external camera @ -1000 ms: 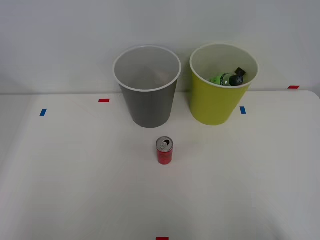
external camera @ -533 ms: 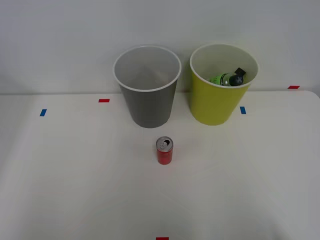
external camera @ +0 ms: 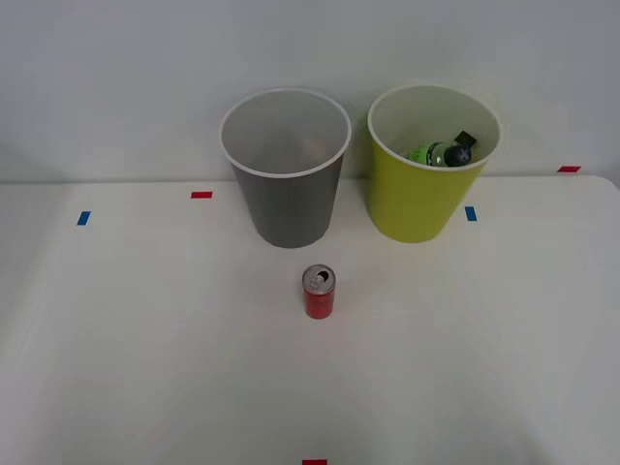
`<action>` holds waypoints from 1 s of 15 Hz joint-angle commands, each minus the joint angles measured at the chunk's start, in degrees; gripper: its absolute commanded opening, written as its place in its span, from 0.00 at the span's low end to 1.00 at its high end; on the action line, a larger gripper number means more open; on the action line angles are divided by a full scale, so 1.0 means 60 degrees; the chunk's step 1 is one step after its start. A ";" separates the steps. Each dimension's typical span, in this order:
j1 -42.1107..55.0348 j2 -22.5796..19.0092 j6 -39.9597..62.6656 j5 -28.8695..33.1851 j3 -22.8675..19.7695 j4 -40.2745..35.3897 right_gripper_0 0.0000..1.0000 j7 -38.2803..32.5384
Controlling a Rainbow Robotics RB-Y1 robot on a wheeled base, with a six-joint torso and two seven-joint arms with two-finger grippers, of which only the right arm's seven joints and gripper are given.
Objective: Put cans in the gray bin, plastic bottles in the light green bin
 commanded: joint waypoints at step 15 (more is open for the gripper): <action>-0.2392 -0.1434 -0.0188 -0.0894 0.1538 0.0769 1.00 0.1032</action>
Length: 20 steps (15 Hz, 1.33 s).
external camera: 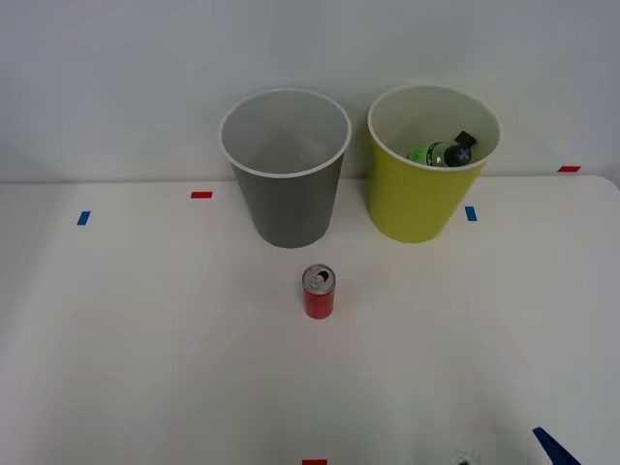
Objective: Put cans in the gray bin, plastic bottles in the light green bin
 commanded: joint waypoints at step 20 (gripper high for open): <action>-0.7396 0.2320 0.5577 0.0081 0.2553 0.2668 1.00 0.1062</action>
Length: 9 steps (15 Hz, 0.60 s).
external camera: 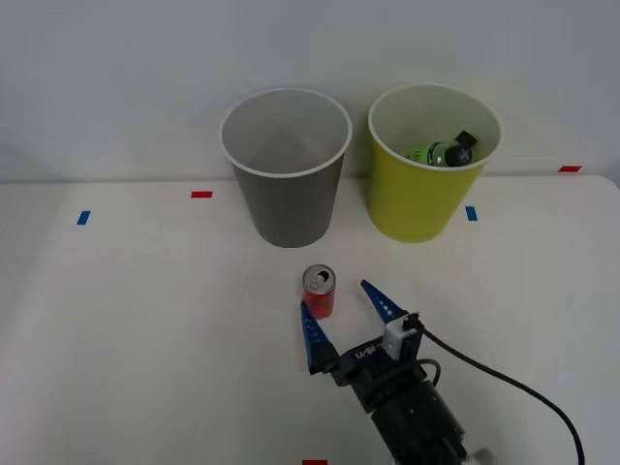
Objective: Put cans in the gray bin, plastic bottles in the light green bin
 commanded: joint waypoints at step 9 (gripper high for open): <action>-0.1230 0.0521 0.0670 0.0109 -0.0146 0.1035 1.00 0.0668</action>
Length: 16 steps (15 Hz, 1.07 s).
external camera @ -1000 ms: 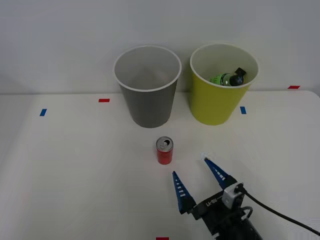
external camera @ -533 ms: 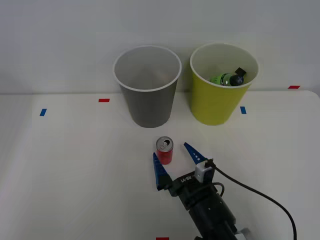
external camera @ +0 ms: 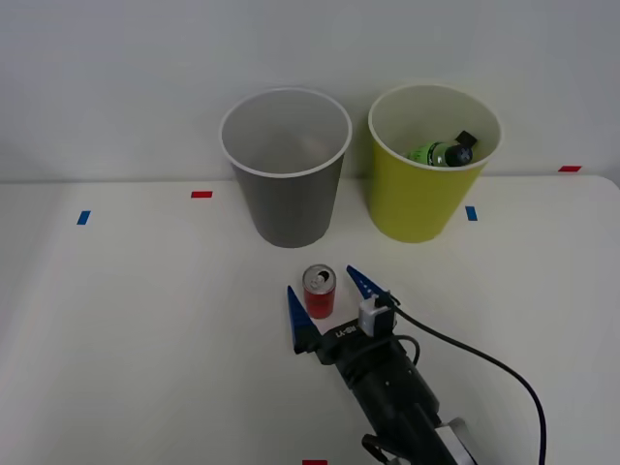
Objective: Put cans in the gray bin, plastic bottles in the light green bin
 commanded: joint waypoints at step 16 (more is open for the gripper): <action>-0.0310 0.0162 0.1012 0.0027 0.0065 0.0000 1.00 0.0417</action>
